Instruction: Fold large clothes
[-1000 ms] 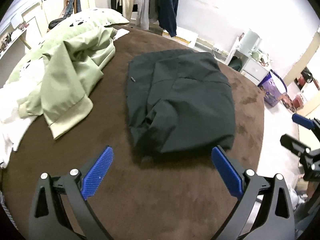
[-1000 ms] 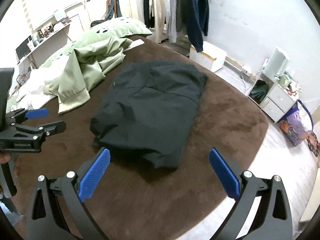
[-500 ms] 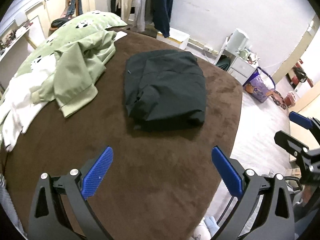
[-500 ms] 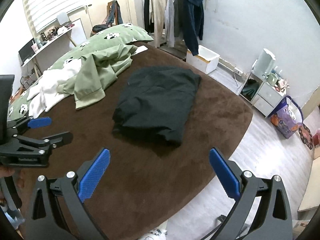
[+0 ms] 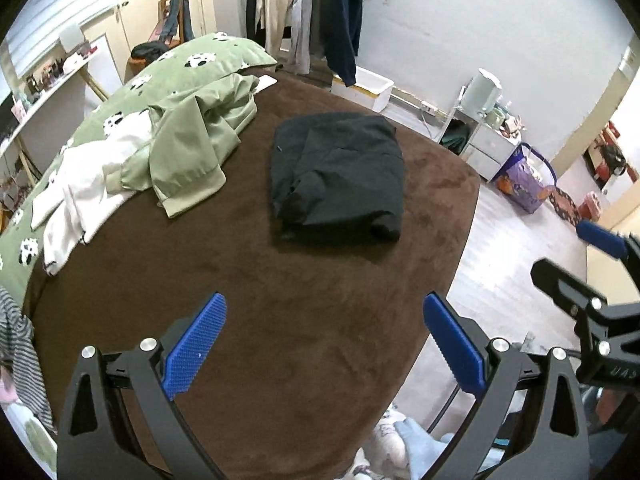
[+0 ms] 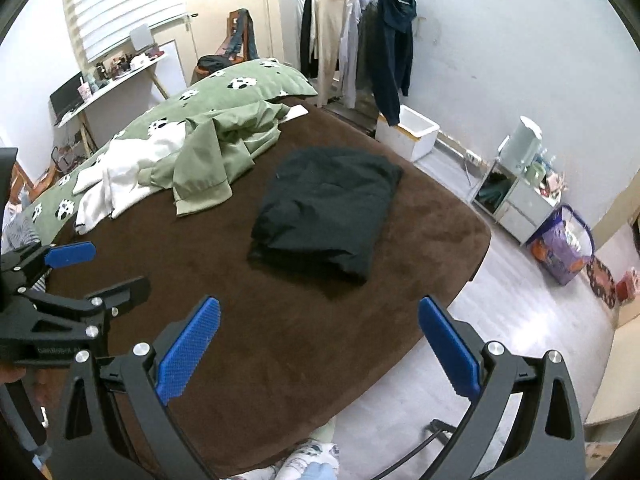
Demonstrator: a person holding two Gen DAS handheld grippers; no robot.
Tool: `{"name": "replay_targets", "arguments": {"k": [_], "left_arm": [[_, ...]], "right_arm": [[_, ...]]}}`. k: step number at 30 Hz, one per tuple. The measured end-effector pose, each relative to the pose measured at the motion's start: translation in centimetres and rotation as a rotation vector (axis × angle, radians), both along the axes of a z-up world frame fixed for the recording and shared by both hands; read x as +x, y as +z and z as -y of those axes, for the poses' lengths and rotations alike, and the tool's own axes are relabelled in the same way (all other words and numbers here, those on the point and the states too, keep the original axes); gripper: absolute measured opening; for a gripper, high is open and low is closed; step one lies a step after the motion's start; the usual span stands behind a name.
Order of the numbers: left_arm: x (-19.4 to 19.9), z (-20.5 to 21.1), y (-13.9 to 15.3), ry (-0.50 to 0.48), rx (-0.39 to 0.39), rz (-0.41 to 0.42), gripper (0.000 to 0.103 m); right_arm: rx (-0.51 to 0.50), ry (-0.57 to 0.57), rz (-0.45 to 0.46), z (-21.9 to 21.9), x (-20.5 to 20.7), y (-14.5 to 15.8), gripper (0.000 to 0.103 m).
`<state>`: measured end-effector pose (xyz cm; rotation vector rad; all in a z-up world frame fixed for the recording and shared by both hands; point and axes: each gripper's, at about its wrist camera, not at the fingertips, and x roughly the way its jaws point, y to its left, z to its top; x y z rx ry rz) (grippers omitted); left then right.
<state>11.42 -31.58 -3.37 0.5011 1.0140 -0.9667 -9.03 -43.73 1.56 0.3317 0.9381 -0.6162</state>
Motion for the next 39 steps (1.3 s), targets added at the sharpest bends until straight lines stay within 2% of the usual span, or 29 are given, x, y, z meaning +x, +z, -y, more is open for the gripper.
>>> {"name": "replay_targets", "arguments": {"k": [14,27,39], "left_arm": [[-1.3,-1.3,0.8,0.007,-0.014,-0.011,0.096],[-1.6,-1.6,1.2,0.019,-0.006,-0.001,0.096],[-1.5,-0.9,1.5,-0.005,-0.007,0.007,0.096]], "right_arm": [[-0.011,0.018,-0.024,-1.2,-1.7,0.0,0.097],[-0.023,0.065,-0.031,-1.6,-1.2,0.2,0.097],[-0.025,0.064,-0.040,-1.8,-1.3,-0.2,0.097]]}}
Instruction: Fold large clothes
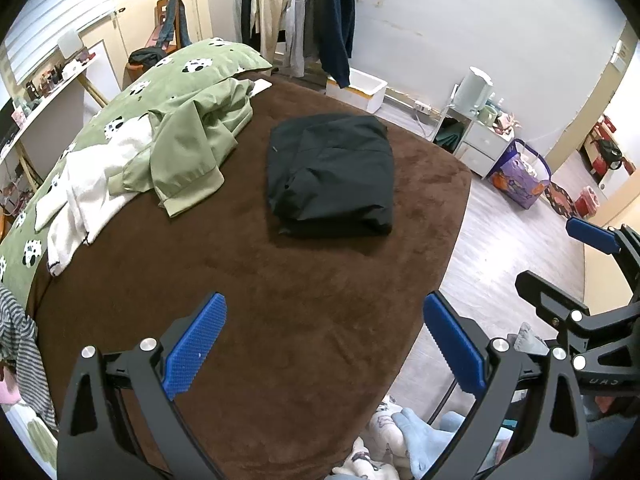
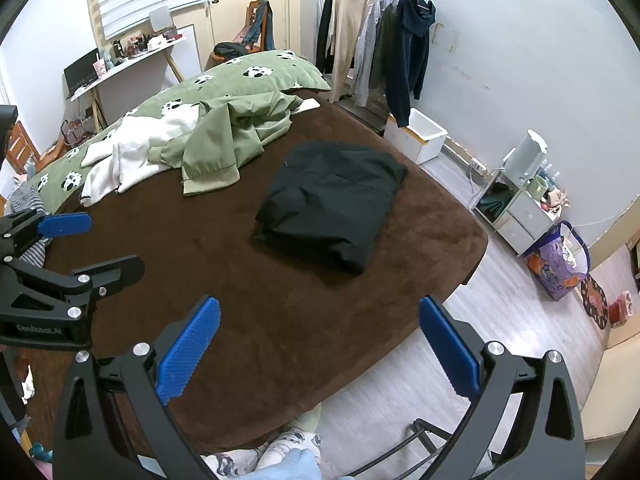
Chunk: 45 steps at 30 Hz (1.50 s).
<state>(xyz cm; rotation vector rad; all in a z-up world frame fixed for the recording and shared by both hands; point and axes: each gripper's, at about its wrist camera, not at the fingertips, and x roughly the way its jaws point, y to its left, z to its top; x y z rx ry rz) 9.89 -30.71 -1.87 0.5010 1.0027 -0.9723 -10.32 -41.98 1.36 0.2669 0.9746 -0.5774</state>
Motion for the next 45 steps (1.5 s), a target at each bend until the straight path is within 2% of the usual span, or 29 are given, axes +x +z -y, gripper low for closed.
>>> {"name": "replay_targets", "arguments": {"k": [24,33,38,42,45], "left_arm": [[0.5,1.3,0.2,-0.010,-0.006,0.019,0.096],[0.7,2.0,0.3,0.016,0.012,0.058,0.096],[0.7,2.2,0.1,0.006,0.013,0.061,0.097],[0.4,2.3,0.0,-0.019,0.014,0.095,0.097],[0.6,2.3,0.0,-0.018,0.008,0.082,0.097]], "right_arm": [[-0.004,0.014,0.001,2.2,1.4,0.2,0.097],[-0.003,0.013,0.000,2.3,1.5,0.2,0.097],[-0.003,0.014,-0.004,2.4,1.6,0.0,0.097],[-0.002,0.014,-0.007,2.4,1.6,-0.1,0.097],[-0.001,0.013,-0.007,2.4,1.7,-0.1,0.097]]}}
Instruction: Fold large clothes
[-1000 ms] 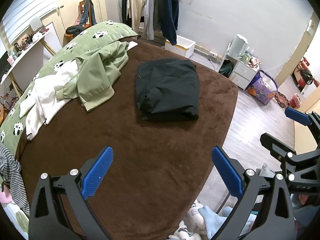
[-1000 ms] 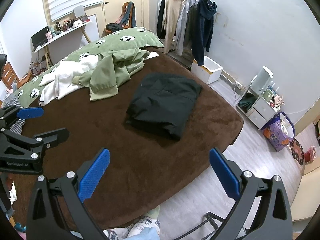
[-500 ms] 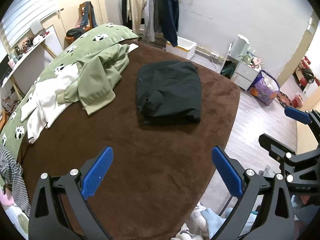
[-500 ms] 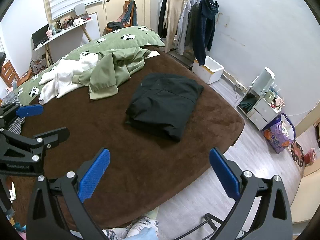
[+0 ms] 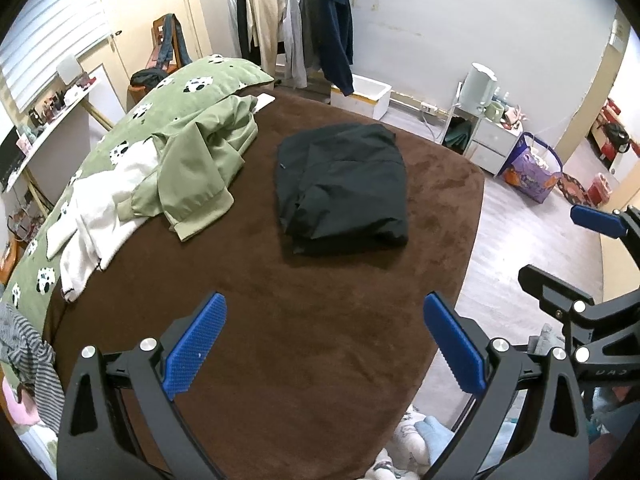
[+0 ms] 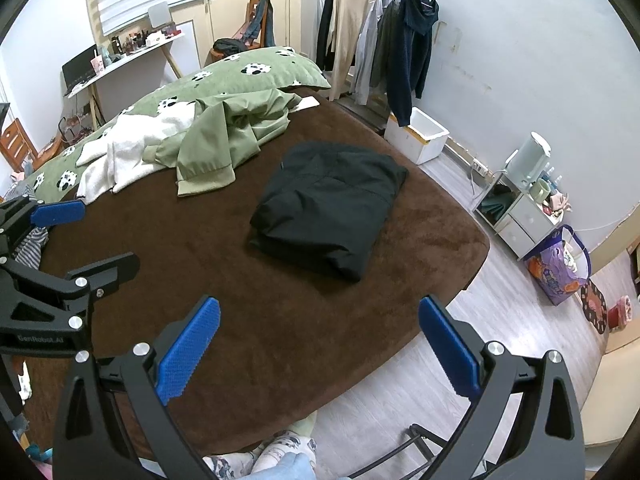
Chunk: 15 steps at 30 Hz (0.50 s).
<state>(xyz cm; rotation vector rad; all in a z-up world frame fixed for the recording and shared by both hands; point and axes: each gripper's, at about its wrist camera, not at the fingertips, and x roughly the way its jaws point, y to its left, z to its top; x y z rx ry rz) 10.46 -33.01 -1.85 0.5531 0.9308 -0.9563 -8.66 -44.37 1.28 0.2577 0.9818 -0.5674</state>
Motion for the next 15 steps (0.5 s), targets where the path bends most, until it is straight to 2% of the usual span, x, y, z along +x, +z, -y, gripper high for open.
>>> {"name": "replay_targets", "arguments": {"k": [6,15], "left_arm": [[0.36,-0.44,-0.16,0.009,-0.022,-0.034,0.096],[0.41,-0.79,0.04,0.032,-0.029,-0.020,0.096]], "right_arm": [[0.000,0.002,-0.003,0.18,0.14,0.04,0.097],[0.006,0.003,-0.004,0.29,0.17,-0.14,0.097]]}}
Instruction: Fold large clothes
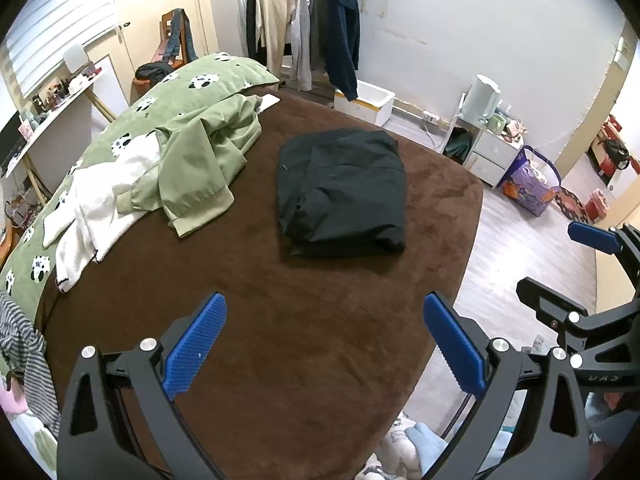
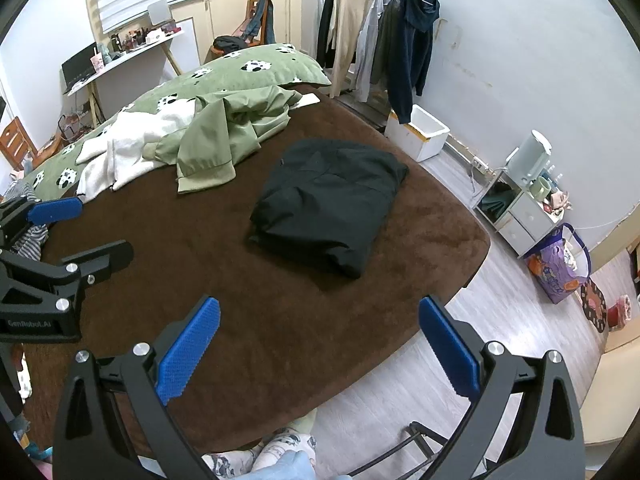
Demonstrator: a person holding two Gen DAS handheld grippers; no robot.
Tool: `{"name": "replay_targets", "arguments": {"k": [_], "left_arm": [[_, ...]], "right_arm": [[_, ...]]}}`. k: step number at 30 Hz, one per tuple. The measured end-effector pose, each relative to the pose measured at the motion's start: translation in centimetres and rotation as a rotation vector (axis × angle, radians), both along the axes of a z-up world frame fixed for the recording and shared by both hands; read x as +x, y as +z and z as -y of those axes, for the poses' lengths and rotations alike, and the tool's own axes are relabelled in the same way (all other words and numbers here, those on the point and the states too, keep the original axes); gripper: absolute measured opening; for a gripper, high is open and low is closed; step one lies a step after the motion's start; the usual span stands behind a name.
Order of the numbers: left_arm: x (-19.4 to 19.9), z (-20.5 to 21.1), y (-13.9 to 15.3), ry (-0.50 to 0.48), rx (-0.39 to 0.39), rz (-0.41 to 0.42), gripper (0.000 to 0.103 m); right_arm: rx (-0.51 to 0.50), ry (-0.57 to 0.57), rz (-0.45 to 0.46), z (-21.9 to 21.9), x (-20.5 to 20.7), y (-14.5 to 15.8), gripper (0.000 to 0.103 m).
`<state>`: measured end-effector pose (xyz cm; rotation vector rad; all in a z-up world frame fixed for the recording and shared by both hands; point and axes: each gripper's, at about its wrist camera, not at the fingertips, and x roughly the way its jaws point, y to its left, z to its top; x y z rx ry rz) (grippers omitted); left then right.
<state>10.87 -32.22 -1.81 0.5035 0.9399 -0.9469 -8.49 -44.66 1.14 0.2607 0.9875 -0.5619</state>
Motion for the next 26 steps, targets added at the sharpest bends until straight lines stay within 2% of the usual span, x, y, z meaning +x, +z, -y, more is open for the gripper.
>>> {"name": "replay_targets", "arguments": {"k": [26], "left_arm": [[0.11,0.11,0.38,0.006,0.014,-0.007,0.097]], "right_arm": [[0.001,0.005,-0.001,0.21,0.07,-0.33,0.097]]}}
